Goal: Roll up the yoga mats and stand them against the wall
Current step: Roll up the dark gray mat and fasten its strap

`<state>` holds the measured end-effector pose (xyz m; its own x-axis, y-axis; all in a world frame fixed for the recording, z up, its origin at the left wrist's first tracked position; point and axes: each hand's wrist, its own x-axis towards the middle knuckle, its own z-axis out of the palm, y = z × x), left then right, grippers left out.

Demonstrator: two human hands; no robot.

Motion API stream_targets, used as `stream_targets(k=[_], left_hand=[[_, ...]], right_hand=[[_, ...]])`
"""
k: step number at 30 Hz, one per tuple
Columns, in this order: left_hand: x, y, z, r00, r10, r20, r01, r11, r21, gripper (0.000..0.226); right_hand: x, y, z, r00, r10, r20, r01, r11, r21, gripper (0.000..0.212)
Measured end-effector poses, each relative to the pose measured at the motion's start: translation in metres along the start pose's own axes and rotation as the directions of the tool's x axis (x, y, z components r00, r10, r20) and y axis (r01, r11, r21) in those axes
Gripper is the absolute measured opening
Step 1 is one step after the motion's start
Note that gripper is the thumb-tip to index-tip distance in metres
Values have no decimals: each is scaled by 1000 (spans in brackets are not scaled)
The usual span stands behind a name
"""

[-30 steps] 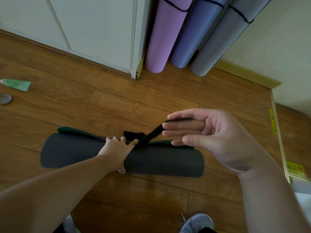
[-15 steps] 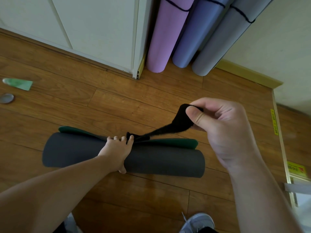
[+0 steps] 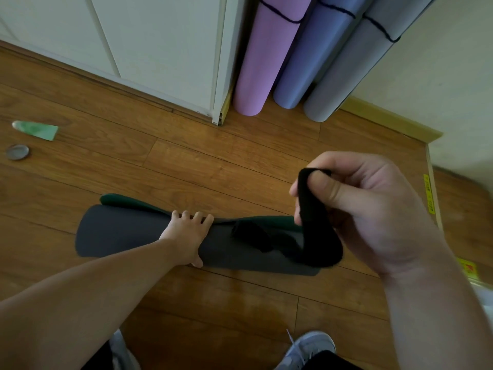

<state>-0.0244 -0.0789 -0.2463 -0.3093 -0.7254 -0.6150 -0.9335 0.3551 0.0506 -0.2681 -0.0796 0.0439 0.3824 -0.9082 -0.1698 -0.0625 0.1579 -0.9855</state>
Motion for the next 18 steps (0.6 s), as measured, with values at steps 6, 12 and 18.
stream_targets(k=[6,12,18], left_hand=[[2,-3,-2,1000,1,9,-1,999,-38,131],[4,-7,-5,999,36,4,-36,998,-56,128],[-2,-2,-2,1000,12,-15,-13,999,-36,134]], right_hand=[[-2,7,3,896,242,373,-306,944,125,19],[6,17,16,738,317,596,-450,889,85,13],[54,71,36,931,362,-49,-359,883,-303,18]])
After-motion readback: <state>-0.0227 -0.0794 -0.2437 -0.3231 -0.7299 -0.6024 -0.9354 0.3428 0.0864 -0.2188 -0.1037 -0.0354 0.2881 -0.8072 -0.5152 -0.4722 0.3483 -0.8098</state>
